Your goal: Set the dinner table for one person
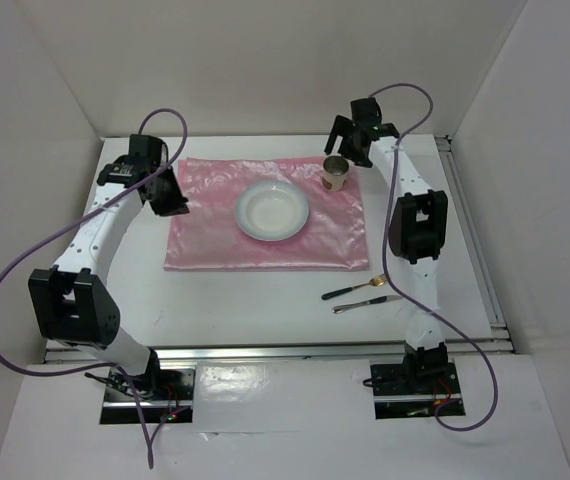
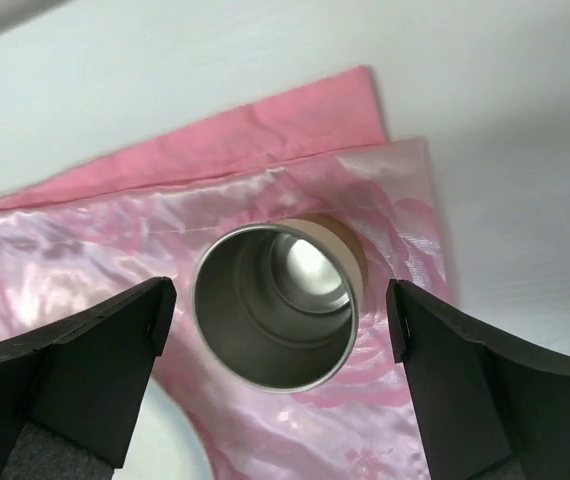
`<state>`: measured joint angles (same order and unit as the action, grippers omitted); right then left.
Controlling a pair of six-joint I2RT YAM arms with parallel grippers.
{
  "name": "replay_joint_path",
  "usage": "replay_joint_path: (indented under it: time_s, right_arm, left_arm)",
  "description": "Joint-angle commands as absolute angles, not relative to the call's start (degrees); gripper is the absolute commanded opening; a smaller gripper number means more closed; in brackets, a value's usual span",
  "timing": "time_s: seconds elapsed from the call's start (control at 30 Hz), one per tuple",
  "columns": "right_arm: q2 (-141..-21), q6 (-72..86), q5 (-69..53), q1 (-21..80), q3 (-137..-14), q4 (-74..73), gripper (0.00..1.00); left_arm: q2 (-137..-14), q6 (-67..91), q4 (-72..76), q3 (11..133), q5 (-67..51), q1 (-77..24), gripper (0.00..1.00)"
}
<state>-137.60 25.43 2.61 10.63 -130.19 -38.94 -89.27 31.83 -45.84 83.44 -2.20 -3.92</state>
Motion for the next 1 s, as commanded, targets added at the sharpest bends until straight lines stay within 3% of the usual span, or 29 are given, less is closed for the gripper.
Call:
replay_joint_path:
  time_s: [0.0,0.1,0.3,0.47,0.6,0.67,0.8,0.97]
  right_arm:
    - [-130.8,25.8,2.4,11.6,-133.2,-38.9,1.0]
    - [-121.1,24.6,1.7,11.6,-128.6,-36.9,1.0]
    - [-100.4,22.6,3.9,12.1,-100.4,-33.4,1.0]
    - [-82.6,27.1,-0.2,7.7,-76.4,-35.8,1.0]
    - [-71.6,28.6,-2.3,5.4,-60.3,-39.7,0.89]
    - [-67.2,30.8,1.3,5.4,-57.6,-44.1,0.88]
    - [-61.6,35.4,6.2,1.6,-55.1,-50.4,0.92]
    - [-57.2,37.5,9.5,1.0,-60.5,-55.5,0.96]
  left_arm:
    - [-87.5,29.4,-45.4,84.2,-1.1,-4.0,0.22]
    - [-84.2,25.9,-42.1,84.2,-3.0,-4.0,0.23]
    - [-80.2,21.9,-35.3,82.9,-13.2,-8.9,0.33]
    - [-87.5,18.2,-37.9,86.7,-13.0,-25.6,0.36]
    - [-94.9,15.8,-39.4,90.4,-20.4,-32.2,0.39]
    - [-99.1,13.9,-40.9,94.2,-19.3,-37.8,0.44]
    - [-109.6,12.8,-47.4,101.7,-7.4,-47.2,0.41]
    - [-116.7,11.3,-43.0,101.8,-12.2,-51.0,0.4]
